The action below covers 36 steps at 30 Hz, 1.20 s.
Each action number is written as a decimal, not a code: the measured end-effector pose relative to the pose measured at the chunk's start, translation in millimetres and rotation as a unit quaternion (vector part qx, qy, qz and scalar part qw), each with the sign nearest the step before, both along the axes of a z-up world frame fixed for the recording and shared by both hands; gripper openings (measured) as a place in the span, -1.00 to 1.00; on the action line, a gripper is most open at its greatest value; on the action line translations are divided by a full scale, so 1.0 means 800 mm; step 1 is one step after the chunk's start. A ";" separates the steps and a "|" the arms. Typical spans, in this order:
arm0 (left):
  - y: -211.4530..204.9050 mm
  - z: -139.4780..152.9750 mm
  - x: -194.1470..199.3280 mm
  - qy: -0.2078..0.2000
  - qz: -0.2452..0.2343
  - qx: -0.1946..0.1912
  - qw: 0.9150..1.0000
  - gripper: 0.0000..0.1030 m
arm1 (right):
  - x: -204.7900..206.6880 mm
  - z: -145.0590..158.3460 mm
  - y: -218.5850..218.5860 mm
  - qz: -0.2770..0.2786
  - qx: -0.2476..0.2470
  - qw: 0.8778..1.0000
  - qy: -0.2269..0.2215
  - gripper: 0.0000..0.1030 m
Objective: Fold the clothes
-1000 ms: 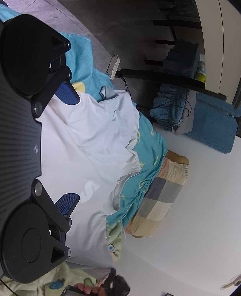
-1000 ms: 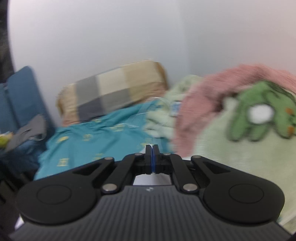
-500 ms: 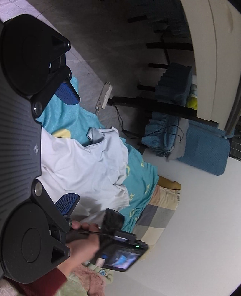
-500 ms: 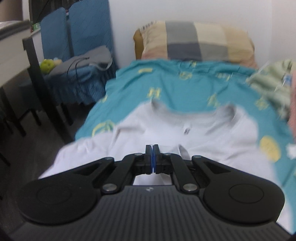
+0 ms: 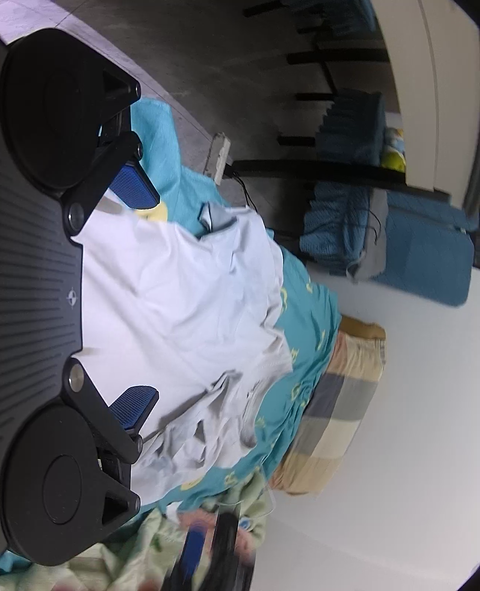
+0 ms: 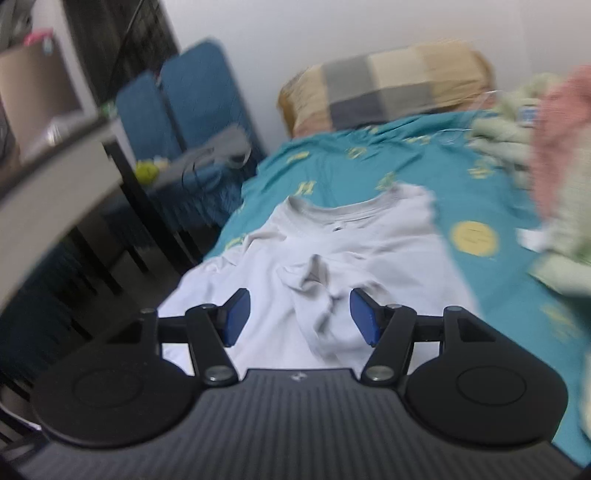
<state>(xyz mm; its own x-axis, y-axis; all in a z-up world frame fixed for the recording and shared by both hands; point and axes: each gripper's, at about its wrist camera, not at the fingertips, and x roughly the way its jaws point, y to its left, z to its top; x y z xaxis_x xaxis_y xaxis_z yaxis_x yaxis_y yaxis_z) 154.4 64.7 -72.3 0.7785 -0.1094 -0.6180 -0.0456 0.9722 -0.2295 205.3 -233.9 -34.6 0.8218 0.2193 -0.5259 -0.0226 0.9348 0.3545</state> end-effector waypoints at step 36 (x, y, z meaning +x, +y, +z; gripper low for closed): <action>-0.298 -0.081 -0.141 0.145 -0.282 -0.050 0.947 -0.94 | -0.226 -0.032 -0.245 -0.247 0.097 0.964 0.031 0.25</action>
